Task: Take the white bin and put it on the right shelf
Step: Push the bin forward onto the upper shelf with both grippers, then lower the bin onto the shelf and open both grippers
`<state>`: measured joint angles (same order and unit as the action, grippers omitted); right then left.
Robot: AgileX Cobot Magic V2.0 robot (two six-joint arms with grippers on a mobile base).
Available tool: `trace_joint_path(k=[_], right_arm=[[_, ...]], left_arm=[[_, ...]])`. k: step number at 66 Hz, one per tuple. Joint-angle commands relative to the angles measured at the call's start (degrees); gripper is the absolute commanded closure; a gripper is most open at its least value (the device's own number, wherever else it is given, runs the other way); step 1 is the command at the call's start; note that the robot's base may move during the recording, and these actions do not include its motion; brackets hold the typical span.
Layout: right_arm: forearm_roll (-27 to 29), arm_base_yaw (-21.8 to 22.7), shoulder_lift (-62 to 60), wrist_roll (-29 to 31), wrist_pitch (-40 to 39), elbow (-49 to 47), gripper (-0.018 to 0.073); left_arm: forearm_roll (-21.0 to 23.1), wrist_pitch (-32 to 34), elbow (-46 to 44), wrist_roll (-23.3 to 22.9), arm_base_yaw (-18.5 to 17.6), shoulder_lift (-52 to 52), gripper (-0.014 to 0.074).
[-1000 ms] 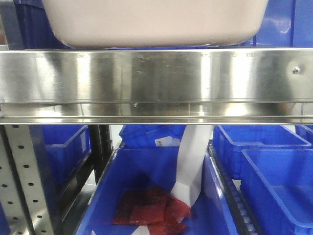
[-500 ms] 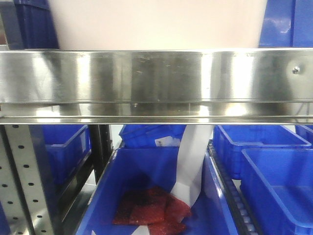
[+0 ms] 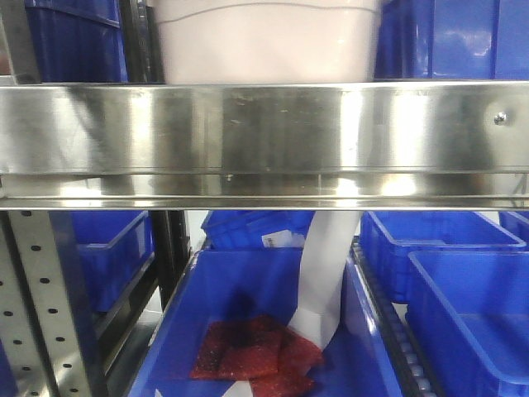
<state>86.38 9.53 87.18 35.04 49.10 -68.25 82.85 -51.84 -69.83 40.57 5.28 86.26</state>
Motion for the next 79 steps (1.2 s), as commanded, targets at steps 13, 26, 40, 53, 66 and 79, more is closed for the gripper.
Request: trace_joint_path(k=[13,26,40,53,66,79], right_arm=[[-0.9,0.3,-2.2,1.2,1.0,-1.7,0.0194],[-2.4,0.3,-2.2,1.2,1.3,-1.7,0.0525],[-0.9,0.3,-2.2,1.2,-0.5,-1.8,0.0529],[-8.4,-0.1,-7.6,1.2,0.3,-6.0,0.0527],[-19.5,-0.1,-19.7,4.0,-20.1,-7.1,0.0527],[-23.9,-0.1,-27.6,15.2,-22.1,2.8,0.0529]], left_arm=[[4.3,-1.9,-1.8,0.7,-0.1,-2.0,0.0199],[4.2,-2.0,-1.8,0.7,-0.1,-2.0,0.0677],[4.6,0.9,-1.8,-0.6,-0.1,-2.0,0.0715],[-5.6,6.1,-2.0,-2.7,-3.0,-10.5,0.0715],[-30.1,24.2,-0.2,-12.1,-3.4,-24.0,0.0715],[-35.1,33.9,13.3,-11.9,-3.4,-34.7,0.0715]])
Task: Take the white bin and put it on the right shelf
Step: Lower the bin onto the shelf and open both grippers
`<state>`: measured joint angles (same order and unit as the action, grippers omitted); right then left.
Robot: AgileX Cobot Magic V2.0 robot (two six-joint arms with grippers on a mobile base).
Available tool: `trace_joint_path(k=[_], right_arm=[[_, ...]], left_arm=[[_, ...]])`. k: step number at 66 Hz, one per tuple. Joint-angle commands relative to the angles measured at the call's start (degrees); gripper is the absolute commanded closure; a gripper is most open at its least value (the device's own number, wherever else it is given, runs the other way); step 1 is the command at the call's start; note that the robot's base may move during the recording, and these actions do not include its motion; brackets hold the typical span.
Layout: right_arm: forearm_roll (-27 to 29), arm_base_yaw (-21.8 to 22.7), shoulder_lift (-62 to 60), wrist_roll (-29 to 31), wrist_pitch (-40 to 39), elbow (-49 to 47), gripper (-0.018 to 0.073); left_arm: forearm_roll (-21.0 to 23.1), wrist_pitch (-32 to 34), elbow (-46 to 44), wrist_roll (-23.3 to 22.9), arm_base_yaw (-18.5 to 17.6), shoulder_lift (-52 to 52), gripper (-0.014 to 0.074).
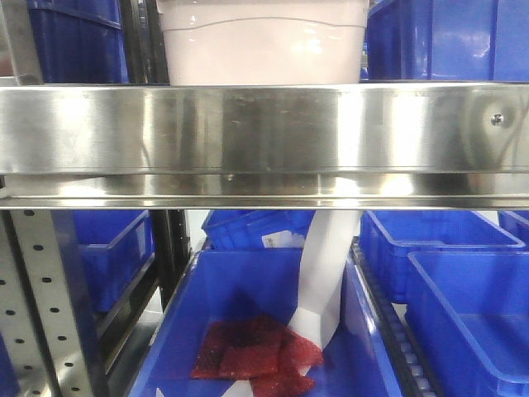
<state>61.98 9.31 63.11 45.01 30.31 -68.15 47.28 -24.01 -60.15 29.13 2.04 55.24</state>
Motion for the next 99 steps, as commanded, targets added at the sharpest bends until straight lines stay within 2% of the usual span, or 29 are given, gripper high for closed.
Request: trace_joint_path(k=[1,8,15,24,32,42,52,64,73,89,99], right_arm=[[0.5,0.1,-4.2,6.1,-3.6,3.8,0.0529],[0.6,0.1,-10.6,12.8,-6.4,14.4,0.0529],[0.6,0.1,-18.4,15.0,-9.8,25.6,0.0529],[0.6,0.1,-30.5,15.0,-13.8,38.4,0.0529],[0.6,0.1,-42.6,15.0,-16.3,46.0,0.0529],[0.6,0.1,-56.2,15.0,-15.0,50.6,0.0529],[1.7,0.1,-62.7,15.0,-14.6,51.1,0.0527],[9.0,0.1,-63.0,15.0,-22.2,51.1,0.0526],[9.4,0.0,-63.0,15.0,-28.7,51.1,0.0526],[10.5,-0.8,-63.0,15.0,-23.4,52.2,0.0526],[15.6,-2.8,-63.0,15.0,-21.4,54.5,0.0526]], left_arm=[[0.4,6.9,4.9,-0.4,-0.2,-4.3,0.0715],[0.4,15.5,16.7,-0.4,-0.2,-11.4,0.0715],[0.4,22.2,27.7,-0.4,-0.2,-19.5,0.0715],[0.4,20.9,37.4,-0.4,-0.2,-30.4,0.0715],[0.4,17.1,41.7,-0.4,-0.2,-40.7,0.0715],[0.4,9.6,42.9,-0.4,-0.2,-50.6,0.0715],[0.4,6.6,42.9,-0.4,-0.2,-54.7,0.0715],[0.4,6.2,42.9,-0.4,-0.2,-54.8,0.0715],[0.4,6.2,42.9,-0.4,-0.2,-54.8,0.0715],[0.4,6.2,42.9,-0.4,-0.2,-54.8,0.0715],[0.4,6.2,42.9,-0.4,-0.2,-54.8,0.0715]])
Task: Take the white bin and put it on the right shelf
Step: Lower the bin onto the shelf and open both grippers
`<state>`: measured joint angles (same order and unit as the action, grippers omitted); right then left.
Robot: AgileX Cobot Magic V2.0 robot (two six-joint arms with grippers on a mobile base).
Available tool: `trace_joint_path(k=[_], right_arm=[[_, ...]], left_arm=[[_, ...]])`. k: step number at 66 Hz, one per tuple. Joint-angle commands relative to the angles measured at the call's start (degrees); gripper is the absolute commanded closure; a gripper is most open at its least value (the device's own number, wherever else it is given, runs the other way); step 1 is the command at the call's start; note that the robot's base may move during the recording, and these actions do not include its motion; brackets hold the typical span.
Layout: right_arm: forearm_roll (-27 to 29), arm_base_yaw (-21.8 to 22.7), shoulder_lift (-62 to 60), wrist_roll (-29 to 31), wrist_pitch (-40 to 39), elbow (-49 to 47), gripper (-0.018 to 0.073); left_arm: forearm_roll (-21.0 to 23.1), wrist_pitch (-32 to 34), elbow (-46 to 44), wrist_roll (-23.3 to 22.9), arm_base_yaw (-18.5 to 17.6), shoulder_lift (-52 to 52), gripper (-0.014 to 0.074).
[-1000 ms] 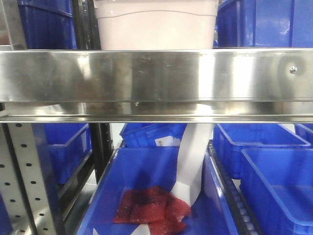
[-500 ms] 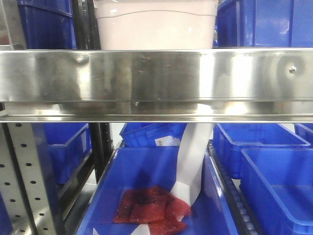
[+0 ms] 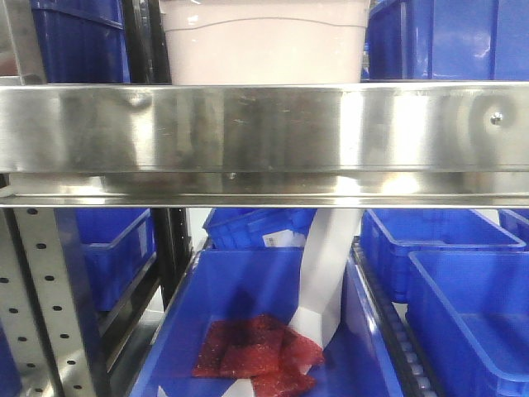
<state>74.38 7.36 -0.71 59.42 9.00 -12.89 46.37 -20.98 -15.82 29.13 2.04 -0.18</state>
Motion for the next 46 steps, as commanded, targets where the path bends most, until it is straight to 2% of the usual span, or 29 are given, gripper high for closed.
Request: trace_joint_path(k=[1,11,16,24,38,46], right_arm=[[3.5,-1.0,0.9,0.6,0.4,-0.6,0.0526],[5.4,-1.3,0.9,0.6,7.5,-0.3,0.0526],[5.4,-1.3,0.9,0.6,8.4,-0.3,0.0526],[5.4,-1.3,0.9,0.6,6.8,-0.3,0.0526],[5.4,-1.3,0.8,0.6,-1.4,0.1,0.0526],[3.9,-1.3,0.8,1.3,-2.4,0.3,0.0526]], left_arm=[[1.3,3.2,-1.5,-0.4,-0.2,0.6,0.0715],[1.3,3.2,-1.5,-0.4,-0.2,0.6,0.0715],[1.3,3.2,-1.5,-0.4,-0.2,0.6,0.0715],[1.3,3.2,-1.5,-0.4,-0.2,0.6,0.0715],[1.3,3.2,-1.5,-0.4,-0.2,0.6,0.0715],[1.3,3.2,-1.5,-0.4,-0.2,0.6,0.0715]])
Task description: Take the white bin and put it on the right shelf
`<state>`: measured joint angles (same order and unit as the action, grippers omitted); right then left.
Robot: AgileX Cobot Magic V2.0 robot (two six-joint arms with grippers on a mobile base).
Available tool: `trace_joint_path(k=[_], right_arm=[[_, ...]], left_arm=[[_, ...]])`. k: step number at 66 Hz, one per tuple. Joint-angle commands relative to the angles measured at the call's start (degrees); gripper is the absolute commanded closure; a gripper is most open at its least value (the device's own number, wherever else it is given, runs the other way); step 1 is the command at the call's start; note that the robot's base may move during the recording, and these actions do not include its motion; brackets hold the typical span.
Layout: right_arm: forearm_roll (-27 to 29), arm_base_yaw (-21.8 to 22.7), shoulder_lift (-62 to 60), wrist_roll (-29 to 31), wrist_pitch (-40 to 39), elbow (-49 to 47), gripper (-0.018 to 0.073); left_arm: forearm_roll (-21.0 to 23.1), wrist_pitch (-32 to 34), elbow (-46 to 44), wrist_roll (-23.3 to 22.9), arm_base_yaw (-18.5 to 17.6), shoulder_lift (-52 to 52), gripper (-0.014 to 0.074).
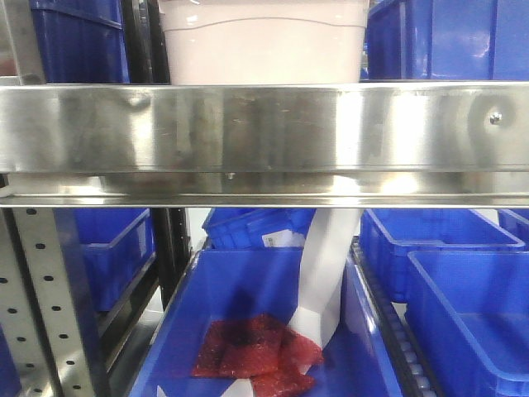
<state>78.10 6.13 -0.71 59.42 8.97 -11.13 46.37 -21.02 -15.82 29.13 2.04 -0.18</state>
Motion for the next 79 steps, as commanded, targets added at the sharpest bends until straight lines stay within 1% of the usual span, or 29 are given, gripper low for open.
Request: trace_joint_path(k=[1,5,7,9,10,13,14,17,18,21,22,24,25,27,28,30,35,37,40,44,48,58,63,70,79], right_arm=[[0.1,-0.1,0.8,1.6,-2.4,-1.4,0.0526],[-1.5,-0.1,0.8,2.2,-2.9,-1.1,0.0526],[-3.8,-0.1,0.8,2.2,-3.0,-0.8,0.0526],[-7.9,-0.2,0.8,2.1,-3.3,-0.3,0.0526],[-11.0,-0.6,0.8,2.1,-3.4,0.0,0.0526],[-19.1,-2.8,0.8,1.6,-4.3,0.6,0.0526],[-22.5,-3.5,0.8,0.7,-4.6,0.8,0.0526],[-29.8,-5.8,0.8,-3.3,-5.4,1.1,0.0526],[-33.0,-6.5,0.8,-5.8,-5.6,1.2,0.0526],[-39.2,-7.6,0.8,-12.3,-5.7,1.2,0.0526],[-42.2,-8.0,0.8,-16.0,-5.7,1.2,0.0526],[-46.3,-8.3,0.8,-21.4,-5.7,1.2,0.0526],[-49.4,-8.3,0.8,-25.5,-5.8,1.3,0.0526],[-53.6,-8.3,0.8,-31.0,-6.4,1.5,0.0526],[-56.8,-8.2,0.8,-35.0,-6.8,1.8,0.0526],[-62.0,-8.1,0.8,-41.1,-8.0,2.6,0.0526],[-72.2,-8.1,0.7,-53.1,-12.4,5.4,0.0526],[-74.4,-8.1,0.5,-57.0,-14.9,7.1,0.0526],[-75.3,-8.1,0.1,-60.7,-18.4,9.7,0.0526],[-75.3,-8.0,-0.8,-62.2,-21.4,13.0,0.0526],[-75.3,-7.8,-0.9,-62.2,-17.1,12.6,0.0526],[-75.4,-6.4,-0.9,-62.2,-12.3,12.7,0.0526],[-76.0,-5.5,-0.9,-61.2,-12.4,12.7,0.0526],[-76.6,-4.8,-0.9,-57.2,-12.6,12.7,0.0526],[-76.6,-4.8,-0.9,-57.2,-14.5,12.7,0.0526]], left_arm=[[1.3,3.2,-1.5,-0.4,-0.2,0.6,0.0715],[1.3,3.2,-1.5,-0.4,-0.2,0.6,0.0715],[1.3,3.2,-1.5,-0.4,-0.2,0.6,0.0715],[1.3,3.2,-1.5,-0.4,-0.2,0.6,0.0715],[1.3,3.2,-1.5,-0.4,-0.2,0.6,0.0715],[1.3,3.2,-1.5,-0.4,-0.2,0.6,0.0715],[1.3,3.2,-1.5,-0.4,-0.2,0.6,0.0715],[1.3,3.2,-1.5,-0.4,-0.2,0.6,0.0715],[1.3,3.2,-1.5,-0.4,-0.2,0.6,0.0715],[1.3,3.2,-1.5,-0.4,-0.2,0.6,0.0715],[1.3,3.2,-1.5,-0.4,-0.2,0.6,0.0715],[1.3,3.2,-1.5,-0.4,-0.2,0.6,0.0715],[1.3,3.2,-1.5,-0.4,-0.2,0.6,0.0715],[1.3,3.2,-1.5,-0.4,-0.2,0.6,0.0715],[1.3,3.2,-1.5,-0.4,-0.2,0.6,0.0715],[1.3,3.2,-1.5,-0.4,-0.2,0.6,0.0715],[1.3,3.2,-1.5,-0.4,-0.2,0.6,0.0715],[1.3,3.2,-1.5,-0.4,-0.2,0.6,0.0715],[1.3,3.2,-1.5,-0.4,-0.2,0.6,0.0715],[1.3,3.2,-1.5,-0.4,-0.2,0.6,0.0715],[1.3,3.2,-1.5,-0.4,-0.2,0.6,0.0715],[1.3,3.2,-1.5,-0.4,-0.2,0.6,0.0715],[1.3,3.2,-1.5,-0.4,-0.2,0.6,0.0715],[1.3,3.2,-1.5,-0.4,-0.2,0.6,0.0715],[1.3,3.2,-1.5,-0.4,-0.2,0.6,0.0715]])
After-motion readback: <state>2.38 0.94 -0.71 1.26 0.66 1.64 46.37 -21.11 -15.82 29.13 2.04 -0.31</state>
